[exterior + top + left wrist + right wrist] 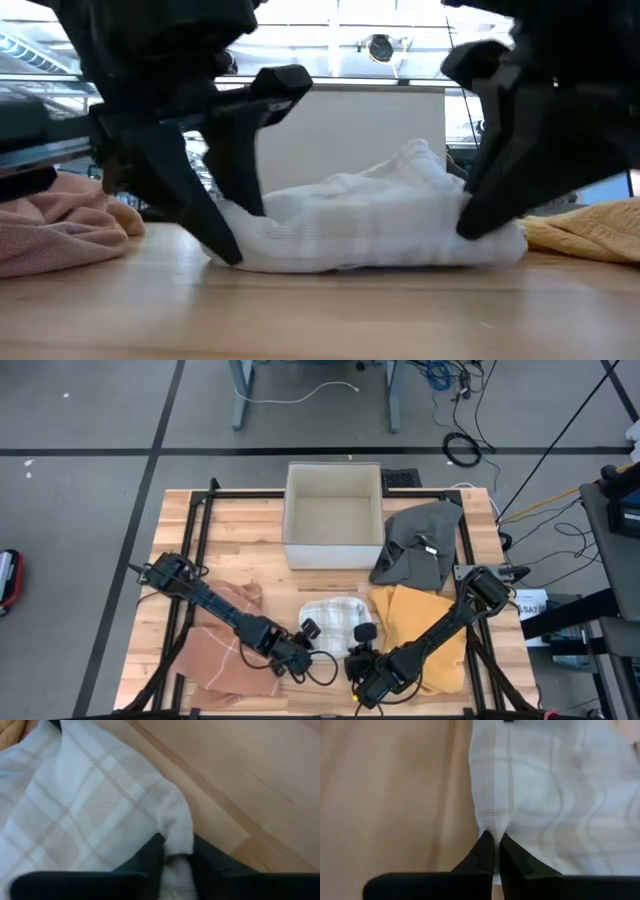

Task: Fold towel
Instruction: Fold the white patterned towel

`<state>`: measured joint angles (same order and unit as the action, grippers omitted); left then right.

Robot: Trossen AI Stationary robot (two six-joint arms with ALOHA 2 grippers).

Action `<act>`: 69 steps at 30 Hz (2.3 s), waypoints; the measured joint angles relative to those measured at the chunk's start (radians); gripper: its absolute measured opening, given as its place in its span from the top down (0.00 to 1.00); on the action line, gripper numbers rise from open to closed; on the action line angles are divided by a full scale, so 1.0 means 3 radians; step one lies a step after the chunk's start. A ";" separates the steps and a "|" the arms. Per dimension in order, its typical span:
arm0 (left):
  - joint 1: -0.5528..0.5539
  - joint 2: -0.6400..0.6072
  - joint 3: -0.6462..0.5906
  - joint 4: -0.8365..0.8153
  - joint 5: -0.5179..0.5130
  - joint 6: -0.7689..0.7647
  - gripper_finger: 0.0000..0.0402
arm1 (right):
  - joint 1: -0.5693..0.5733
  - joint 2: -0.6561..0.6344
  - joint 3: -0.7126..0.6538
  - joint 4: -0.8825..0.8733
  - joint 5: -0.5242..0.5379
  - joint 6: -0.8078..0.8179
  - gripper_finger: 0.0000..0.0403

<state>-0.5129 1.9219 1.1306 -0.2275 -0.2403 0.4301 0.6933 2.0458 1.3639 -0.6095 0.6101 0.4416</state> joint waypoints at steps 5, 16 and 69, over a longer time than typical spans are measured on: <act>-0.0058 -0.0115 -0.0004 -0.0215 -0.0140 0.0071 0.97 | 0.0003 -0.0085 0.0240 -0.0011 -0.0043 -0.0139 1.00; -0.0217 -0.0864 -0.0004 -0.0301 -0.0470 0.0153 0.97 | 0.0003 -0.0283 0.0659 -0.0554 -0.0305 -0.0385 1.00; 0.0073 -0.0886 -0.0003 -0.0122 -0.0821 -0.0188 0.97 | -0.0378 0.0216 0.0860 -0.1007 0.0355 -0.0125 0.43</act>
<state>-0.4910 1.6562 1.1297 -0.2641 -0.4866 0.3737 0.5798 2.1105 1.6219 -0.9115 0.7165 0.4041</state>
